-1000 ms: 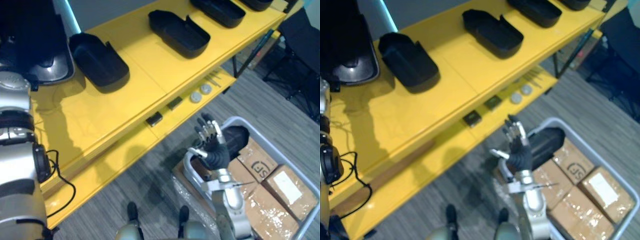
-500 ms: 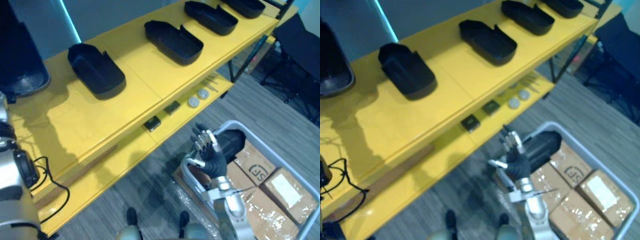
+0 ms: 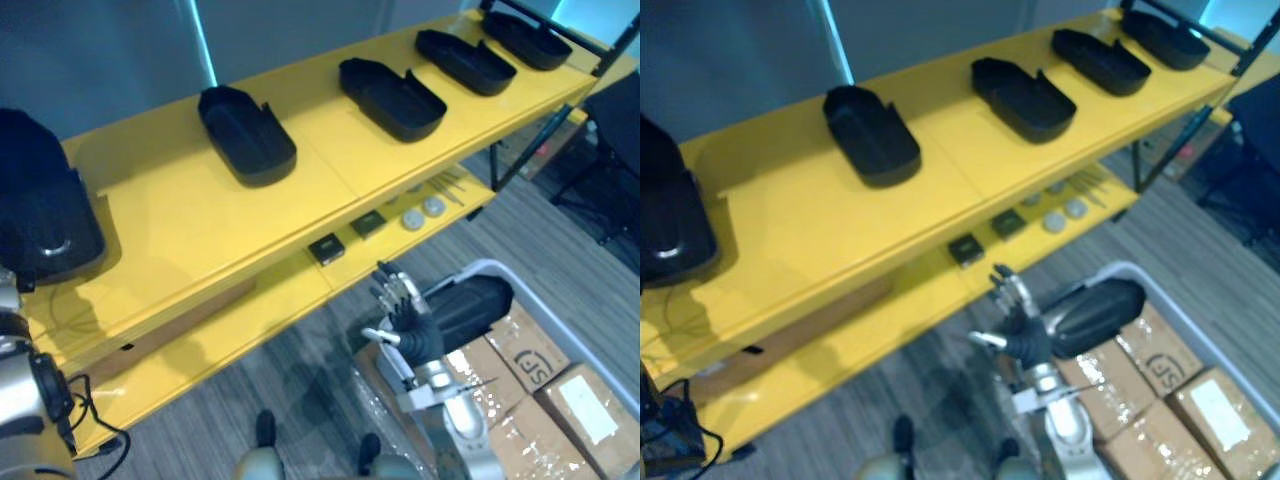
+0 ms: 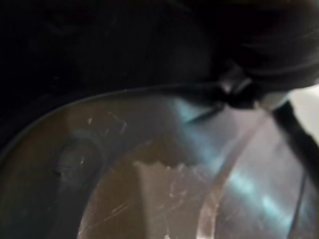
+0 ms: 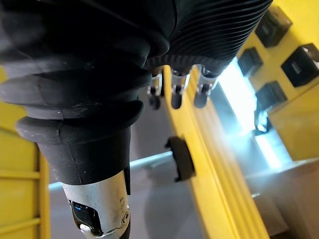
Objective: Walk over and take plastic housings, then place them on the shelf
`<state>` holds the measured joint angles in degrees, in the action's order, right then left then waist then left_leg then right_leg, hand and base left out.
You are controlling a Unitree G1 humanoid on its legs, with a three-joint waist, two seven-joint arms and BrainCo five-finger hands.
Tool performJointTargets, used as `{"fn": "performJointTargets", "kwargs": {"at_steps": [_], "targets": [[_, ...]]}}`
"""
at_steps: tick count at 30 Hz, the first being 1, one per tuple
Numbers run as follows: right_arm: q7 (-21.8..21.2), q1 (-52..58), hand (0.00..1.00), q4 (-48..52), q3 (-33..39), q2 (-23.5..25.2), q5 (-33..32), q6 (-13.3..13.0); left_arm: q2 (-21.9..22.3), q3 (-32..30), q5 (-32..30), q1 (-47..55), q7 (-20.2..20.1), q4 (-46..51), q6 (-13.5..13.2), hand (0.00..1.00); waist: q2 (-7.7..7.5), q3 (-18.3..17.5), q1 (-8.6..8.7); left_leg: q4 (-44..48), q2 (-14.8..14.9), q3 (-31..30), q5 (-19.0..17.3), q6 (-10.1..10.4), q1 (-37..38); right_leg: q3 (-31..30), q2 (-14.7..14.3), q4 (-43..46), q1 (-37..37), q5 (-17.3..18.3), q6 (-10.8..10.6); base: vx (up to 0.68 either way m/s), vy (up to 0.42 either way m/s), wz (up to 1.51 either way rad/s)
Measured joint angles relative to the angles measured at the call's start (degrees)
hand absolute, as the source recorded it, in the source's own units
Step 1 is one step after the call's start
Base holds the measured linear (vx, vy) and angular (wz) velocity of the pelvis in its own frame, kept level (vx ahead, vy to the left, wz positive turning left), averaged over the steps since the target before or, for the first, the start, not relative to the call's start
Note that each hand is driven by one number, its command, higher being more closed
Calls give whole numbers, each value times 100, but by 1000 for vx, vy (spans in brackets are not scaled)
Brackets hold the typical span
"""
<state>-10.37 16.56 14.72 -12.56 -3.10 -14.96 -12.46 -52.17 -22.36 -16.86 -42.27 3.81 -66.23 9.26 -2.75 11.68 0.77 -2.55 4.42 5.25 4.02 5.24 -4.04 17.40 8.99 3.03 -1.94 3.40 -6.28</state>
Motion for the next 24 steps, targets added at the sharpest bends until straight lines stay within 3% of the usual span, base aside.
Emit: {"fn": "performJointTargets", "kwargs": {"at_steps": [10, 22, 23, 24], "targets": [[40, 33, 0, 40, 10, 14, 75, 21, 556, 361, 128, 60, 53, 590, -12, 100, 31, 1, 14, 4, -5, 2, 32, 22, -134, 11, -3, 16, 130, 0, 0, -3, 0, 1], [118, 12, 0, 72, 16, 15, 136, 28, 798, 579, 499, -488, 288, 533, -33, 100, 52, 12, 70, -5, 51, 187, 34, 25, -267, -189, -14, 131, 455, 0, 4, -9, -3, -8], [144, 13, 0, 72, 21, 14, 136, 28, 797, 578, 543, -565, 296, 527, -34, 0, 53, 13, 77, 0, 58, 191, 34, 25, -301, -195, -17, 138, 492, -1, 5, 0, 0, 0], [153, 14, 0, 72, 17, 9, 136, 28, 798, 576, 576, -599, 321, 527, -37, 0, 57, 16, 91, -1, 59, 197, 34, 25, -309, -198, -18, 138, 502, -2, 5, 0, 0, 0]]}}
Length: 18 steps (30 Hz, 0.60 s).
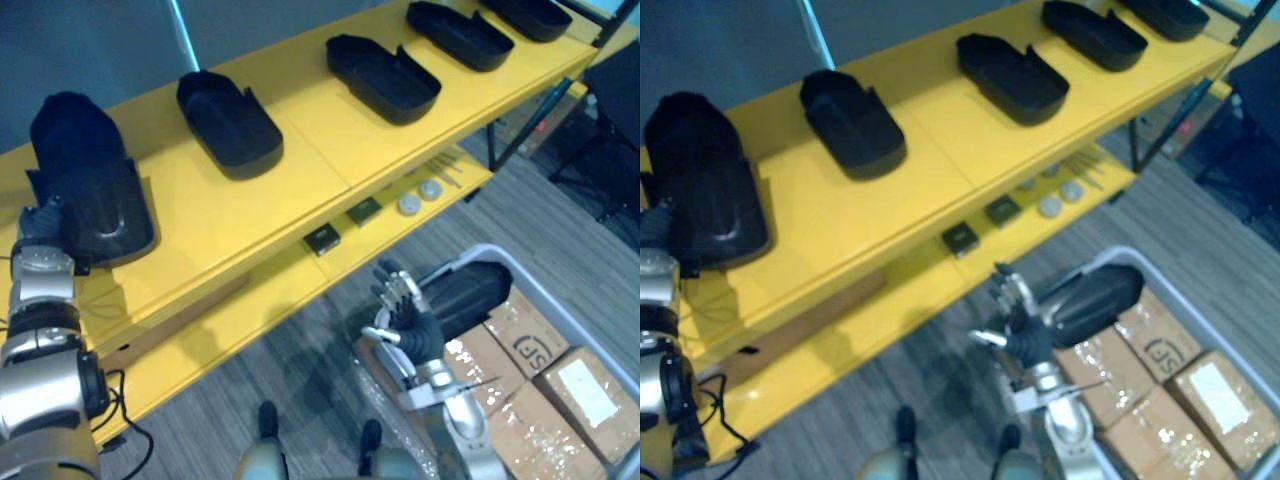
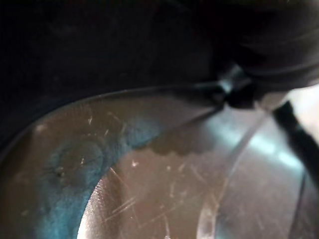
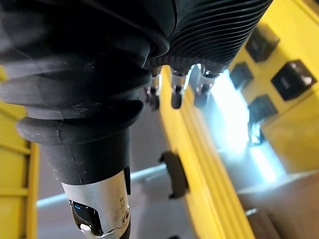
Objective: Walk over and take plastic housings, then place them on the shelf
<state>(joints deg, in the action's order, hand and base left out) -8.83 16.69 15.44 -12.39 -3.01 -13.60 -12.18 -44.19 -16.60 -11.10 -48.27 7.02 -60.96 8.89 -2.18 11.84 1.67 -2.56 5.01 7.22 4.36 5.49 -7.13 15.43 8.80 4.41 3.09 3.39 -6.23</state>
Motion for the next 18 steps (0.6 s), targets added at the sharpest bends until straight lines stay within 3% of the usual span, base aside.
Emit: {"fn": "performJointTargets", "kwargs": {"at_steps": [15, 18], "targets": [[-17, -44, 0, 0, -9, -25, -15, 0, 24, -156, 228, -171, 117, -119, 16, 0, 42, 25, 62, -3, 34, 134, 0, -1, 96, -133, 1, -30, -29, -12, -4, -2, -2, -3], [-33, -100, 0, 1, -9, -36, -15, 0, 171, -520, 230, -173, 196, -118, 28, 0, 63, 17, 58, -2, 31, 132, -1, -1, 203, -129, 1, -90, -166, -15, -7, 0, 0, 0]]}}
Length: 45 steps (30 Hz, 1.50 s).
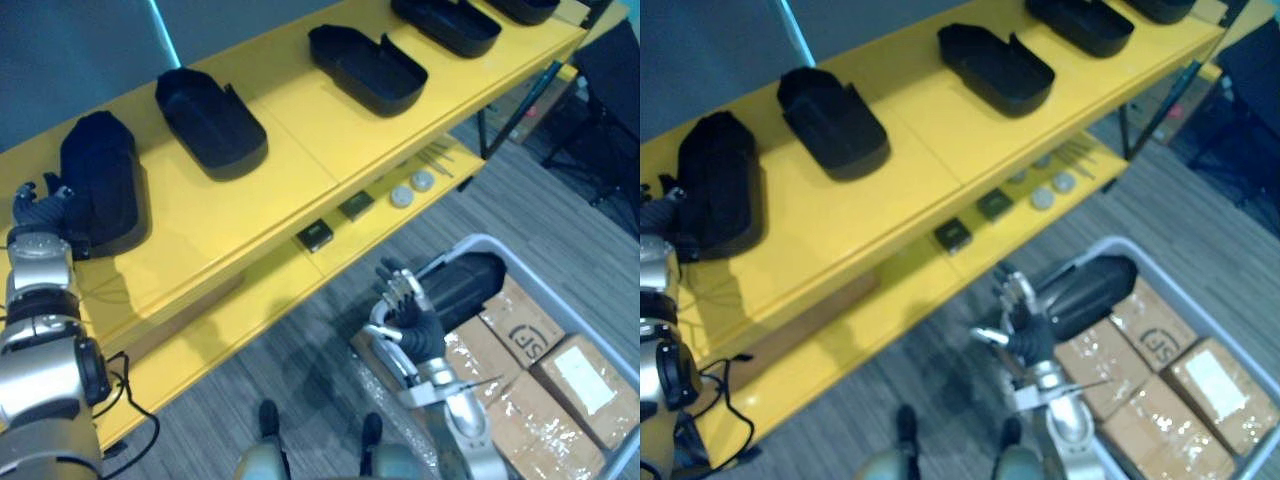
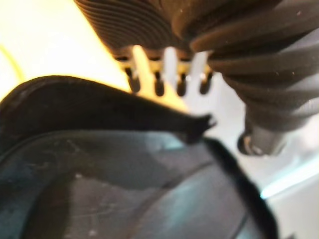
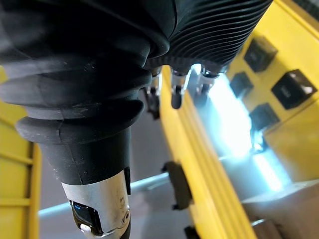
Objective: Walk over and take plastic housings, then place them on the shelf
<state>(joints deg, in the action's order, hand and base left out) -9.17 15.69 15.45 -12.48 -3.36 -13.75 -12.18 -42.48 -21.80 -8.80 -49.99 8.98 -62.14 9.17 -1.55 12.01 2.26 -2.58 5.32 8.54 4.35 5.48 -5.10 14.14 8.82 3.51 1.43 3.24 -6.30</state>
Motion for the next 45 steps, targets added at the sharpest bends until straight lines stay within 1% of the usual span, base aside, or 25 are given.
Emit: {"fn": "performJointTargets", "kwargs": {"at_steps": [3, 8, 10, 12, 13, 15, 17, 18, 19, 20, 21, 23, 24, 25, 26, 29, 33, 36, 39, 40, 41, 42, 43, 44, 45], "targets": [[1, -162, 0, 0, 2, -103, 1, 0, 219, -142, 107, 1, 223, 0, 4, 0, 99, -19, -2, -28, 2, -10, 0, 0, 15, 8, -11, -60, -37, -48, -21, -11, 2, 0], [89, -611, 0, 254, 29, -227, 121, -11, 600, -210, 183, 35, 709, 279, -3, 0, 141, -35, 5, -95, -30, -19, 0, -1, 212, 22, 4, -154, -245, -85, -52, -4, 1, 1], [280, -908, 0, 454, 103, -238, 261, -70, 828, -190, 100, 242, 1017, 1004, -5, 0, 167, -71, 11, -105, -73, -54, 8, -12, 223, 111, 8, -163, -290, -91, -50, -14, 10, 13], [495, -1373, 0, 466, 229, -267, 332, -160, 1255, -169, -333, 872, 1505, 2660, -46, 0, 250, -140, -3, -160, -108, -166, 25, -35, 313, 187, 11, -175, -413, -90, -51, 3, 1, 18], [554, -1471, 0, 466, 243, -275, 329, -169, 1337, -178, -427, 1091, 1632, 3106, -64, 0, 276, -198, -2, -182, -110, -179, 25, -35, 325, 209, 11, -189, -434, -89, -51, 18, -14, 18], [698, -1685, 0, 460, 403, -277, 329, -266, 1886, -269, -881, 1968, 2142, 4794, -183, 0, 430, -479, -38, -195, -144, -322, 25, -36, 372, 366, 33, -216, -586, -90, -53, 46, -16, 30], [792, -1843, 0, 419, 476, -252, 338, -282, 2372, -353, -1125, 2545, 2369, 5701, -323, 0, 530, -625, -131, -196, -154, -360, 24, -36, 486, 488, 42, -226, -743, -90, -53, 44, -18, 26], [902, -2053, 0, 372, 513, -253, 360, -300, 2890, -460, -1277, 3115, 2542, 6421, -489, 0, 612, -801, -181, -197, -167, -460, 24, -36, 526, 573, 40, -266, -857, -89, -54, 24, -33, 31], [933, -2141, 0, 362, 518, -252, 365, -317, 3068, -461, -1295, 3316, 2606, 6648, -543, 0, 649, -853, -192, -197, -176, -528, 24, -36, 522, 646, 34, -303, -914, -88, -55, -2, -32, 41], [947, -2274, 0, 357, 511, -249, 374, -341, 3323, -445, -1379, 3604, 2643, 6955, -583, 0, 690, -890, -208, -198, -183, -610, 24, -35, 525, 733, 27, -344, -982, -81, -65, -55, -32, 41], [944, -2514, 0, 332, 448, -184, 382, -398, 3801, -417, -1445, 4170, 2647, 7598, -726, 0, 726, -916, -304, -199, -186, -666, 28, -30, 521, 817, 27, -419, -1068, -64, -87, -77, -21, 28], [926, -2650, 0, 275, 393, -99, 383, -427, 4054, -384, -1483, 4571, 2647, 8021, -807, 0, 729, -922, -371, -201, -191, -680, 51, -19, 521, 851, 13, -439, -1091, -59, -87, -87, -14, 13], [925, -2747, 0, 176, 314, -28, 380, -464, 4238, -358, -1484, 4921, 2640, 8367, -937, 0, 724, -932, -382, -204, -196, -756, 75, -11, 522, 936, 2, -441, -1139, -53, -82, -84, -15, 21], [921, -2767, 0, 131, 263, -9, 377, -488, 4313, -332, -1479, 5074, 2639, 8512, -1006, 0, 713, -956, -387, -212, -198, -802, 79, -10, 519, 973, -2, -440, -1152, -48, -85, -110, -24, 25], [900, -2783, 0, 50, 141, 32, 367, -509, 4400, -247, -1477, 5380, 2638, 8770, -1117, 0, 677, -1040, -464, -234, -197, -819, 94, -11, 513, 1011, -3, -436, -1153, -44, -84, -90, -17, 14], [763, -2904, 0, -317, -334, 193, 316, -534, 4628, -139, -1449, 6101, 2599, 9422, -1556, 0, 532, -1193, -555, -238, -219, -970, 134, -12, 507, 1141, 10, -429, -1235, -40, -90, -54, -16, 21], [615, -2981, 0, -621, -767, 227, 268, -544, 4683, 89, -1350, 6696, 2448, 9607, -1882, 0, 390, -1193, -661, -239, -288, -1347, 245, -2, 312, 1515, -1, -395, -1270, 20, -109, -49, -20, 45], [624, -3129, 0, -987, -775, 236, 279, -550, 4711, 69, -981, 6868, 2388, 9607, -1906, 0, 361, -956, -695, -207, -286, -1914, 490, 62, -69, 1961, -54, -65, -1055, 137, -63, -93, -35, 91], [679, -3192, 0, -1161, -786, 113, 279, -522, 4714, 83, -678, 6874, 2350, 9607, -1906, 0, 483, -574, -805, -202, -290, -2190, 600, 146, -300, 2194, 103, 756, -698, 503, -6, -127, -8, 62], [679, -3174, 0, -1167, -807, 31, 283, -497, 4718, 127, -654, 6898, 2347, 9607, -1910, 0, 523, -542, -803, -125, -308, -2035, 449, 90, -501, 2312, 189, 1033, -527, 582, 2, -128, 21, 57], [684, -3174, 0, -1148, -779, -37, 284, -503, 4680, 265, -591, 6873, 2342, 9608, -1910, 0, 399, -488, -768, 135, -286, -1663, 135, 0, -709, 2429, 353, 957, -466, 588, 15, -126, 68, 49], [691, -3187, 0, -1128, -719, -77, 323, -509, 4658, 469, -557, 6880, 2319, 9631, -1952, 0, 295, -416, -786, 822, -303, -1144, -37, -303, -927, 2446, 555, 953, -433, 613, 41, -60, 64, 26], [718, -3161, 0, -1089, -721, -76, 340, -510, 4660, 601, -555, 6884, 2295, 9635, -1987, 0, 314, -409, -744, 1295, -233, -913, -73, -318, -935, 2401, 605, 929, -472, 600, -2, -15, 69, 0], [773, -3059, 0, -932, -723, -89, 392, -510, 4672, 745, -531, 6913, 2243, 9652, -2054, 0, 509, -514, -641, 1304, -81, -827, -340, -92, -752, 2368, 502, 849, -529, 542, -92, 57, 57, -3], [785, -2997, 0, -877, -713, -67, 426, -558, 4680, 775, -524, 6885, 2191, 9630, -2106, 0, 535, -520, -595, 1171, -70, -807, -403, -33, -678, 2358, 521, 826, -548, 482, -182, 55, 143, -25]]}}
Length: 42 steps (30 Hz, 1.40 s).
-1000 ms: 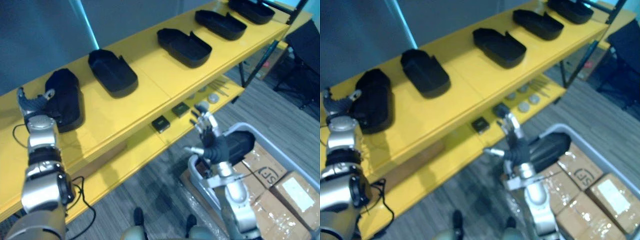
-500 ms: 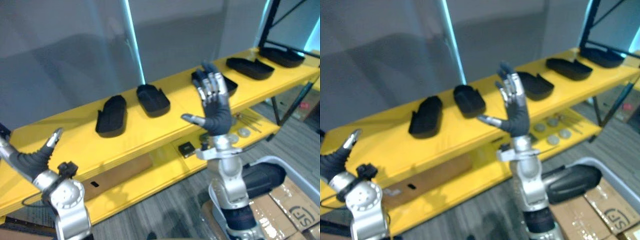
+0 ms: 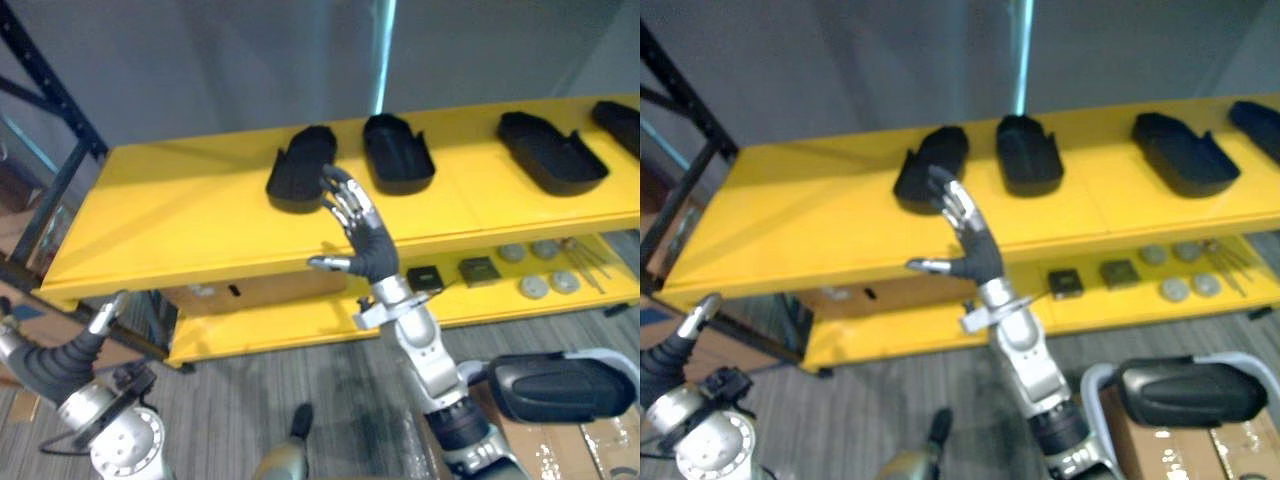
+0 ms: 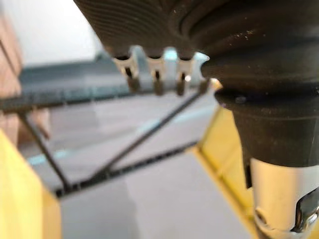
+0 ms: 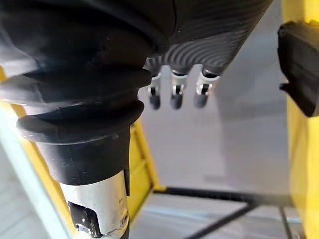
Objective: Walk over and take plastic housings, then place them on the shelf
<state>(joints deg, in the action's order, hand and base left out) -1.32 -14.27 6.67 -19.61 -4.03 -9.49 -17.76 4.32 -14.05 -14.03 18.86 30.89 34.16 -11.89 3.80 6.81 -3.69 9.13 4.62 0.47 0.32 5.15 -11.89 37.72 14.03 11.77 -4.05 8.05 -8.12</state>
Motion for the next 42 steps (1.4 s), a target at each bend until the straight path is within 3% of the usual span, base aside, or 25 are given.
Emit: {"fn": "performJointTargets", "kwargs": {"at_steps": [2, 7, 10, 11, 13, 14, 15, 20, 23, 28, 31, 34, 36, 39, 42], "targets": [[22, 300, 0, 180, 83, 100, 138, 9, -39, 152, 8, -92, -68, 20, -71, 0, -152, 4, 15, -298, -131, 378, 68, -75, 289, -308, 121, -268, -19, -311, -98, 67, 151, -54], [253, 1121, 0, 534, 662, 360, 248, 12, -76, 582, 78, -430, -278, 16, -117, 0, -388, -5, 204, -837, -440, 637, 197, -277, 668, -484, 379, -398, -80, -488, -194, 84, 105, -19], [270, 1557, 0, 645, 961, 362, 360, 15, -76, 708, 78, -426, -408, -10, -191, 0, -402, 19, 326, -1015, -487, 657, 101, -335, 910, -679, 614, 412, 153, -370, 11, 62, 65, -5], [269, 1680, 0, 645, 1049, 375, 359, 24, -138, 768, 76, -430, -463, -47, -210, 0, -430, 43, 358, -1030, -456, 700, 72, -358, 988, -1002, 710, 1027, 433, -362, 182, 43, 41, -21], [274, 1763, 0, 644, 1132, 462, 361, 31, -274, 774, 73, -427, -516, -181, -223, 0, -502, 82, 398, -1080, -353, 739, 97, -382, 1129, -1468, 667, 1536, 706, -473, 343, 71, -19, -21], [275, 1761, 0, 644, 1186, 529, 369, 30, -332, 757, 73, -431, -517, -301, -226, 0, -534, 124, 419, -1102, -269, 774, 66, -404, 1178, -1675, 617, 1636, 842, -262, 459, 68, -62, -15], [395, 2064, 0, 643, 1786, 808, 405, 32, -44, 528, 237, -512, -639, -803, -177, 0, -516, 205, 358, -1291, 140, 940, 5, 165, 1486, -1875, -305, -631, 246, -611, 31, 48, -55, -11], [398, 2067, 0, 643, 1831, 798, 404, 32, -48, 485, 246, -426, -634, -912, -208, 0, -510, 180, 360, -1315, 133, 940, 11, 157, 1488, -1873, -305, -646, 246, -611, 31, 0, 0, 0], [468, 2071, 0, 642, 1891, 793, 339, 32, -44, 112, 406, -397, -532, -1786, -245, 0, -488, 167, 363, -1316, 136, 941, 9, 158, 1463, -1873, -315, -699, 247, -617, 22, 0, 0, 0], [764, 2068, 0, 640, 2313, 661, 140, 29, -56, -440, 929, -293, 35, -2496, -177, 0, -542, 137, 318, -1225, 142, 831, -31, 153, 1186, -1745, -331, -877, 306, -667, -3, 18, -7, 14], [898, 1977, 0, 634, 2449, 614, 115, 28, -45, -600, 1159, -300, 164, -2152, -256, 0, -569, 124, 268, -896, 174, 819, -227, 157, 1027, -1747, -338, -963, 303, -706, -4, 66, -9, 3], [896, 1924, 0, 620, 2440, 620, 113, 28, -5, -468, 1310, -333, 186, -1056, -433, 0, -571, 124, 272, -685, 181, 878, -373, 141, 976, -1862, -324, -977, 298, -721, -15, 53, 18, -10], [889, 1922, 0, 620, 2437, 642, 113, 28, -10, -228, 1298, -368, 118, -204, -688, 0, -570, 125, 296, -575, 181, 959, -474, 133, 983, -2016, -308, -977, 296, -745, -23, 38, 41, -18], [882, 1941, 0, 619, 2441, 686, 80, 28, -6, -264, 1166, -482, 127, 117, -825, 0, -567, 126, 341, -480, 191, 977, -550, 108, 981, -2084, -305, -977, 276, -786, -28, 22, 36, -7], [865, 1954, 0, 619, 2464, 703, 55, 28, 12, -674, 1123, -449, 370, 123, -862, 0, -569, 127, 339, -462, 191, 956, -592, 100, 988, -2091, -302, -977, 221, -812, -39, 0, 33, 4]]}}
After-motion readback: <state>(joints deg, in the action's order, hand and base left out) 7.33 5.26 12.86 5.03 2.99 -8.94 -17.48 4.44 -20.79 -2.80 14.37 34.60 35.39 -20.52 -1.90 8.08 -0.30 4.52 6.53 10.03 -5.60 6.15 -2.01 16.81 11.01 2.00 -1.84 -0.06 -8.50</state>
